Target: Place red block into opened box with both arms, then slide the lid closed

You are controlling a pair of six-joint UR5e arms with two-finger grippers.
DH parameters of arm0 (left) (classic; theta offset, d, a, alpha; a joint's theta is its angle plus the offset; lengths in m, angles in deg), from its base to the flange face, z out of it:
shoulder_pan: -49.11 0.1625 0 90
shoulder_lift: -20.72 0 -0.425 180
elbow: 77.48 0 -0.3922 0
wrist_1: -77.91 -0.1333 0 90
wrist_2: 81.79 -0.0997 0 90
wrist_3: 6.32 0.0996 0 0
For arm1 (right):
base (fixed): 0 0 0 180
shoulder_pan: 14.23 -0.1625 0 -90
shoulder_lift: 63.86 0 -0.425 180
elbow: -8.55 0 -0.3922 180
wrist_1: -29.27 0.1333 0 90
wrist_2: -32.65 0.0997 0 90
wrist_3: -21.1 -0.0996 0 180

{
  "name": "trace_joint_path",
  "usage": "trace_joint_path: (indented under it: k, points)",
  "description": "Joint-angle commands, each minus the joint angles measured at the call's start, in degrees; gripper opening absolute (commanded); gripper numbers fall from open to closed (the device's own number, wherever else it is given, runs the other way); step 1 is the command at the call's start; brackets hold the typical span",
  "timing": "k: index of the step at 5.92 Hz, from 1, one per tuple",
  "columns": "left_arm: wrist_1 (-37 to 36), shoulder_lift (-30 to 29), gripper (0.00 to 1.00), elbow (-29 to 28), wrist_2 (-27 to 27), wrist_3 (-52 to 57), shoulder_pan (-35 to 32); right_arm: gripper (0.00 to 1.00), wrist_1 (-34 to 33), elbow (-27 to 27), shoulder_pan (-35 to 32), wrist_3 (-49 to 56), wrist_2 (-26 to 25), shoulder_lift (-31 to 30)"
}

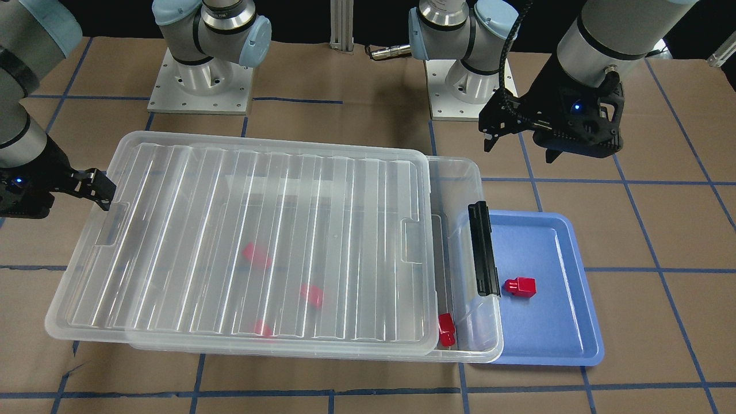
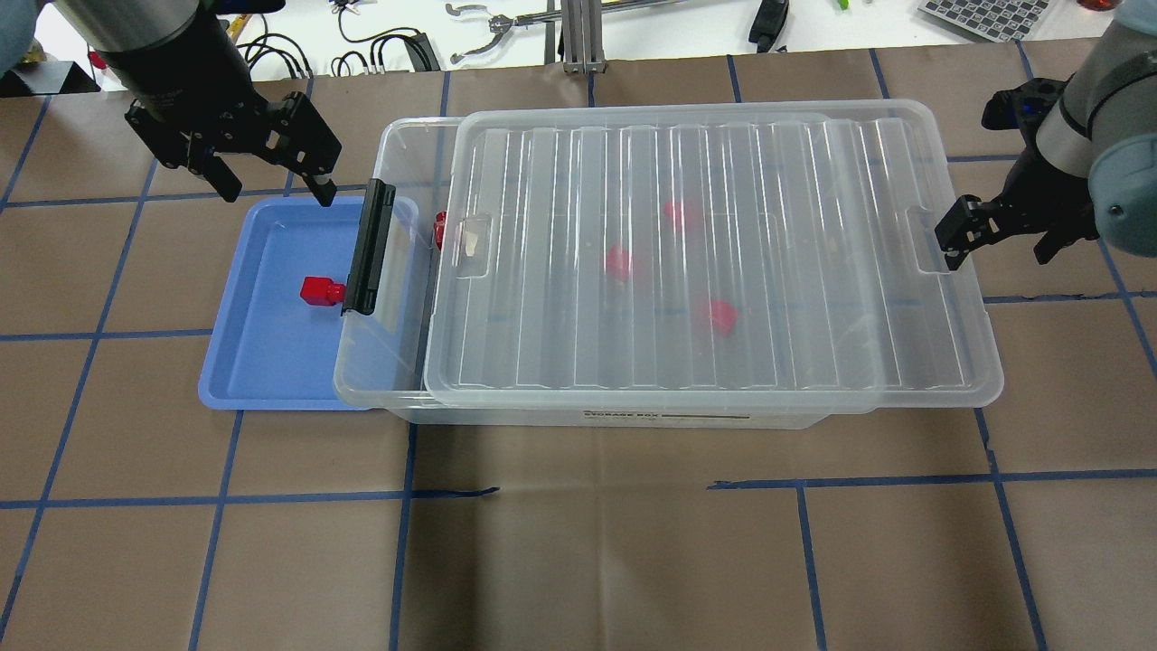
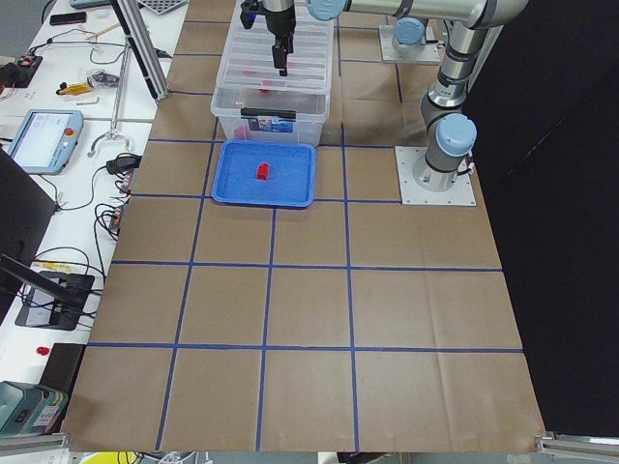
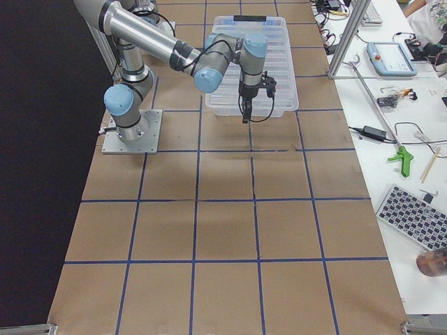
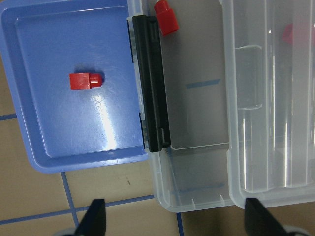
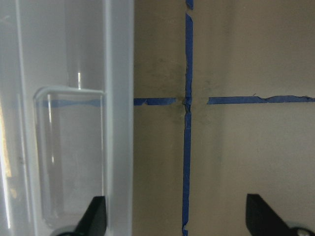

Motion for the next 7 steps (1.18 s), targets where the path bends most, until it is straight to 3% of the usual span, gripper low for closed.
trace_joint_path:
  k: [1,6,7]
  points:
    - [-0.06,0.00,0.99,0.00,0.00,0.00,0.00,1.00,-0.06,0.09,3.18,4.28,-0.01,0.00]
    - [-0.23,0.00,0.99,0.96,-0.44,0.87,0.09,1.00,-1.38,0.09,8.82,10.72,-0.09,0.00]
    - [-0.32,0.00,0.99,1.14,-0.70,8.19,0.09,1.00,-1.38,0.09,9.78,11.67,-0.09,0.00]
